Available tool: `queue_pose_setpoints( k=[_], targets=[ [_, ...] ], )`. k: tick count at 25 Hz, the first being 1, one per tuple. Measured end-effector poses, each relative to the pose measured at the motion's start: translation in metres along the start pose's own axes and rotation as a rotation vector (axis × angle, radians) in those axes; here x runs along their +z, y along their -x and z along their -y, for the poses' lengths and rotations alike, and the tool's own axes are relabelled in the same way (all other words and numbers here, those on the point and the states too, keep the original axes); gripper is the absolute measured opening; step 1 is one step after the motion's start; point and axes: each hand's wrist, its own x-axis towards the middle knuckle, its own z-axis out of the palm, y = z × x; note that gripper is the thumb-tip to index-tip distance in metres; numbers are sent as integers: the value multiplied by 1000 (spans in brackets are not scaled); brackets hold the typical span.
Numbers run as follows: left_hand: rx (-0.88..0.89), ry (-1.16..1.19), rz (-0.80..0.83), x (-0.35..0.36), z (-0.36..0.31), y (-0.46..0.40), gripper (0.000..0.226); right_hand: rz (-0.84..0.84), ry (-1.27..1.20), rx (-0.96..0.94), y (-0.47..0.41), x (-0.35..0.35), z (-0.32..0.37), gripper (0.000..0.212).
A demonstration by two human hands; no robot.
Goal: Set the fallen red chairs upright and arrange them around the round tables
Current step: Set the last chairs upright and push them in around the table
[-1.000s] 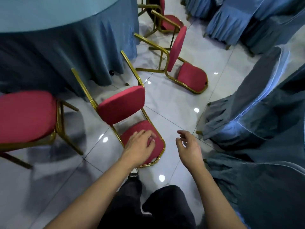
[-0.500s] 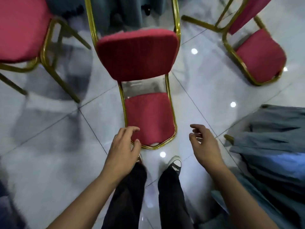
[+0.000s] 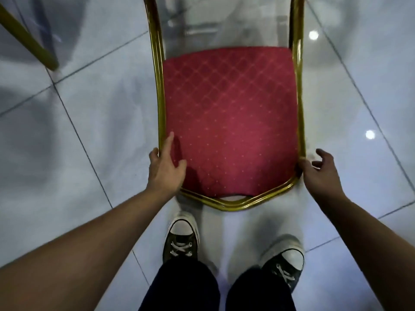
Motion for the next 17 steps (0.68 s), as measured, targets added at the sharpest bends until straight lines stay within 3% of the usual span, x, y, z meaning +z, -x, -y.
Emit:
queue_pose_setpoints(
  k=[4, 8, 12, 17],
  targets=[
    [-19, 119, 56, 12, 25, -27, 86, 117, -102, 89, -18, 19, -6, 59],
    [-30, 164, 104, -15, 13, 1, 85, 74, -131, 141, 0, -1, 10, 67],
    [-97, 100, 43, -80, -37, 105, 85, 5, -34, 119, 87, -74, 53, 66],
    [-151, 5, 59, -205, -139, 262, 77, -53, 73, 90, 228, -226, 168, 65]
  ],
)
